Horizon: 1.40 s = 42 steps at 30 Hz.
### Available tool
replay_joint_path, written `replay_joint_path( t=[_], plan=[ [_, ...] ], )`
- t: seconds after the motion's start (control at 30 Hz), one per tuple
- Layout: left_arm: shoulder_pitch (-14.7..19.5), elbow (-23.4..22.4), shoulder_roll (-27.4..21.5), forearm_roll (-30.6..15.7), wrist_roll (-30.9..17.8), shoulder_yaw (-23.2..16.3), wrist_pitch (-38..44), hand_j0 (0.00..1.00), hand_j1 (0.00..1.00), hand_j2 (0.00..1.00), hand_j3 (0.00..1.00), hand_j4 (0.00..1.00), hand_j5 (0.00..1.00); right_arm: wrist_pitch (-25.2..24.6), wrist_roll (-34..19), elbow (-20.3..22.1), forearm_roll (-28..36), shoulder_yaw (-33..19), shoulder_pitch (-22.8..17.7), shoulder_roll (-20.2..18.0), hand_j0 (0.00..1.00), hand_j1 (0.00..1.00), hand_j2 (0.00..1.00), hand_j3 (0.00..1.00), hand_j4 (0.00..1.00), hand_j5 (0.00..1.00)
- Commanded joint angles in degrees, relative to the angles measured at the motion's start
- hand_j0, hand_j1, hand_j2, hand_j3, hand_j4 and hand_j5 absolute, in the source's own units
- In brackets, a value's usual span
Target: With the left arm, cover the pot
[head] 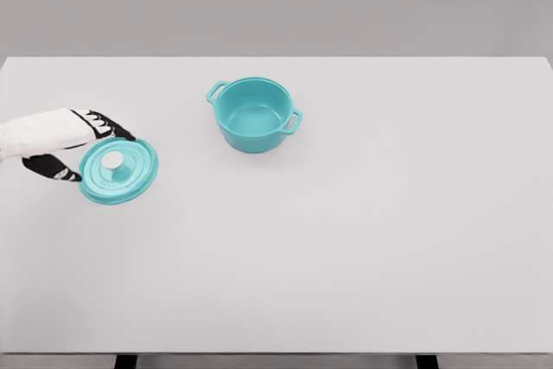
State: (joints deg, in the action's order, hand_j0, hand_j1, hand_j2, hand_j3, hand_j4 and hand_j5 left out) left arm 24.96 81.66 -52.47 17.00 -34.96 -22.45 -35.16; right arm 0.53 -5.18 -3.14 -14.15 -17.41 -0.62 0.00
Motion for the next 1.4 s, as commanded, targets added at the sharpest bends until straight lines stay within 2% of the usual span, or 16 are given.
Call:
replay_joint_path(
  t=[0.0, 0.17, 0.33, 0.47, 0.73, 0.9, 0.93, 1.37],
  plan=[
    [0.0, -0.7, 0.5, -0.3, 0.0, -1.3, 0.2, 0.86, 0.86, 0.86, 0.86, 0.86, 0.86, 0.0, 0.0, 0.0, 0.0, 0.0, -0.1, 0.0, 1.0, 1.0, 1.0, 1.0, 1.0, 1.0],
    [0.8, -3.1, 2.1, 0.0, 0.0, -1.8, 0.2, 0.86, 0.86, 0.86, 0.86, 0.86, 0.86, 0.0, 0.0, 0.0, 0.0, 0.0, -0.1, 0.0, 1.0, 1.0, 1.0, 1.0, 1.0, 1.0],
    [2.1, -6.6, 5.3, 3.1, 0.0, -1.8, 0.2, 0.86, 0.86, 0.86, 0.86, 0.86, 0.86, 0.0, 0.0, 0.0, 0.0, 0.0, -0.1, 0.0, 1.0, 1.0, 1.0, 1.0, 1.0, 1.0],
    [2.4, -7.6, 5.5, 4.3, 0.0, -1.7, 0.2, 0.86, 0.86, 0.86, 0.86, 0.86, 0.86, 0.0, 0.0, 0.0, 0.0, 0.0, -0.1, 0.0, 1.0, 1.0, 1.0, 1.0, 1.0, 1.0],
    [2.5, -8.3, 7.7, 8.3, 0.0, -0.8, 0.2, 0.86, 0.86, 0.86, 0.86, 0.86, 0.86, 0.0, 0.0, 0.0, 0.0, 0.0, -0.1, 0.0, 1.0, 1.0, 1.0, 1.0, 1.0, 1.0],
    [2.6, -8.0, 8.3, 8.4, 0.0, -0.8, 0.2, 0.85, 0.85, 0.85, 0.85, 0.85, 0.85, 0.0, 0.0, 0.0, 0.0, 0.0, -0.1, 0.0, 1.0, 1.0, 1.0, 1.0, 1.0, 1.0],
    [2.6, -8.1, 8.3, 8.7, 0.0, -0.8, 0.2, 0.8, 0.8, 0.8, 0.8, 0.8, 0.8, 0.0, 0.0, 0.0, 0.0, 0.0, -0.1, 0.0, 1.0, 1.0, 1.0, 1.0, 1.0, 1.0],
    [2.9, -9.7, 8.8, 9.7, 0.0, -0.9, 0.2, 0.76, 0.76, 0.76, 0.76, 0.76, 0.76, 0.0, 0.0, 0.1, 0.0, 0.0, -0.1, 0.0, 1.0, 1.0, 1.0, 1.0, 1.0, 1.0]
  ],
)
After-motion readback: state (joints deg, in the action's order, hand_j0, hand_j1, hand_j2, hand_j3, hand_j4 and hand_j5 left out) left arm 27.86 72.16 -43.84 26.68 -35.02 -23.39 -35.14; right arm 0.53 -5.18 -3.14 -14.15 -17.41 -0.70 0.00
